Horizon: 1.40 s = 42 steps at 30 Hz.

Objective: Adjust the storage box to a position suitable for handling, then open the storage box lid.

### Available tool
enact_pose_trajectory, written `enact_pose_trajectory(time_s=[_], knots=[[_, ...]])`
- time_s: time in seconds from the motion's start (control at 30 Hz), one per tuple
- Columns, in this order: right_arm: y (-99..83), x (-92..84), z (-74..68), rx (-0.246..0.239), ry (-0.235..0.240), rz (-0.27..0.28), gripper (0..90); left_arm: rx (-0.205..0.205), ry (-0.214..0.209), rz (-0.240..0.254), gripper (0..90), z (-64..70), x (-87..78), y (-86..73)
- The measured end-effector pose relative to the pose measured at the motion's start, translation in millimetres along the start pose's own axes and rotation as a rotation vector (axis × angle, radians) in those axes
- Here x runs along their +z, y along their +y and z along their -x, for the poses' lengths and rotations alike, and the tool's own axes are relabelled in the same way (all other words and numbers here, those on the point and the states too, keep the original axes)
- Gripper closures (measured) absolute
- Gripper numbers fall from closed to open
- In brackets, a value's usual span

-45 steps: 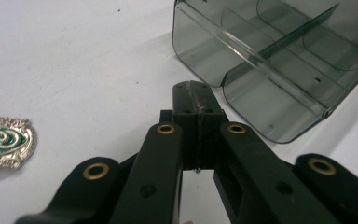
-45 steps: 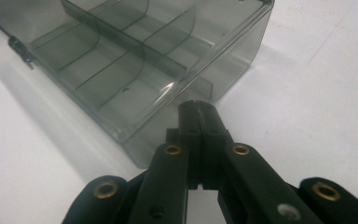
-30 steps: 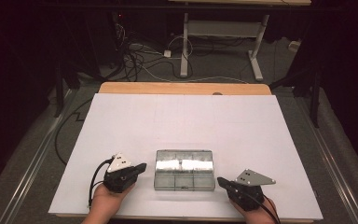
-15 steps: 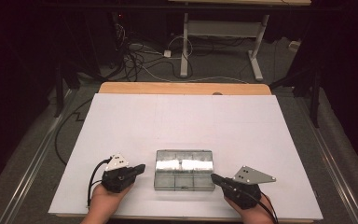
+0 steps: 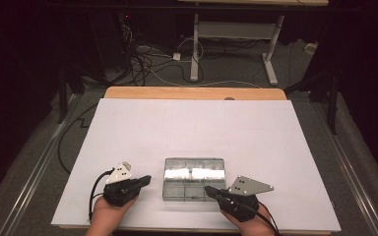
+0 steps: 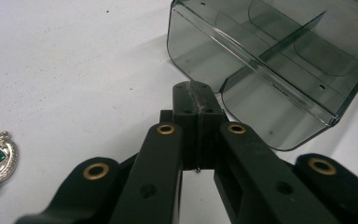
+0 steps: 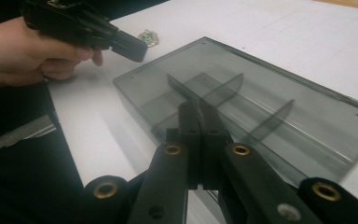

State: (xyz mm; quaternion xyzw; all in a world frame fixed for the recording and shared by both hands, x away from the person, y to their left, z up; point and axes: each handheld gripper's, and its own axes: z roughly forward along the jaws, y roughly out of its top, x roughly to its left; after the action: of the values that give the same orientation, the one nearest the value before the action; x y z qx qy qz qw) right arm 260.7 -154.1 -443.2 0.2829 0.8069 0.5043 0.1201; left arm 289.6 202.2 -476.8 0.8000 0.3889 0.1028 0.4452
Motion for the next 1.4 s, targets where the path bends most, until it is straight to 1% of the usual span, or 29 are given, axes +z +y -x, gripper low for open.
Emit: enact_pose_trajectory(time_s=[0.27,0.43,0.47,0.53,0.63,0.7,0.77,0.9,0.93,0.97,1.03,1.1,1.2,1.23,1.3,1.4], knots=[[2.6,11.0,-12.1,-0.024,0.052,-0.005,90.0,0.019,0.007,0.006,87.8,2.3,-0.4,1.9],[1.5,18.6,-20.7,-0.036,0.082,-0.017,90.0,0.019,0.011,0.010,87.8,2.5,-0.7,2.3],[1.5,18.6,-20.7,-0.036,0.082,-0.017,90.0,0.019,0.011,0.010,87.8,2.5,-0.7,2.3],[0.7,22.1,-23.1,-0.039,0.092,-0.025,90.0,0.020,0.012,0.009,87.8,2.2,-0.7,2.4],[-2.9,30.1,-27.3,-0.058,0.107,-0.055,90.0,0.030,0.015,0.010,87.7,2.9,-0.7,3.4],[-5.5,34.1,-28.5,-0.062,0.112,-0.071,90.0,0.023,0.013,0.015,87.8,3.5,-1.0,3.0],[-8.5,36.9,-29.3,-0.054,0.117,-0.083,90.0,0.023,0.011,0.013,87.8,3.7,-1.0,2.3],[-13.9,41.3,-26.3,-0.047,0.131,-0.105,90.0,0.034,0.012,0.011,87.8,2.8,-0.6,2.6],[-15.1,41.6,-25.4,-0.027,0.141,-0.108,90.0,0.035,0.013,0.014,87.8,3.1,-1.2,3.0],[-16.2,41.5,-24.1,-0.021,0.142,-0.111,90.0,0.032,0.013,0.018,87.8,3.6,-1.7,3.1],[-18.6,40.8,-22.1,-0.018,0.138,-0.122,90.0,0.030,0.012,0.021,87.8,4.4,-1.8,3.0],[-21.3,40.5,-20.7,-0.001,0.139,-0.127,90.0,0.029,0.010,0.018,87.8,4.1,-0.2,3.1],[-24.5,40.5,-18.8,0.007,0.137,-0.141,90.0,0.026,0.008,0.015,87.8,3.7,1.6,4.2],[-25.4,40.7,-18.0,0.017,0.138,-0.145,90.0,0.024,0.010,0.015,87.7,3.5,3.3,5.5],[-27.2,41.6,-16.1,0.034,0.137,-0.156,90.0,0.031,0.010,0.011,87.7,3.8,4.6,6.5],[-28.1,42.4,-16.1,0.036,0.126,-0.165,90.0,0.040,0.007,0.011,87.8,5.2,5.4,7.0]])
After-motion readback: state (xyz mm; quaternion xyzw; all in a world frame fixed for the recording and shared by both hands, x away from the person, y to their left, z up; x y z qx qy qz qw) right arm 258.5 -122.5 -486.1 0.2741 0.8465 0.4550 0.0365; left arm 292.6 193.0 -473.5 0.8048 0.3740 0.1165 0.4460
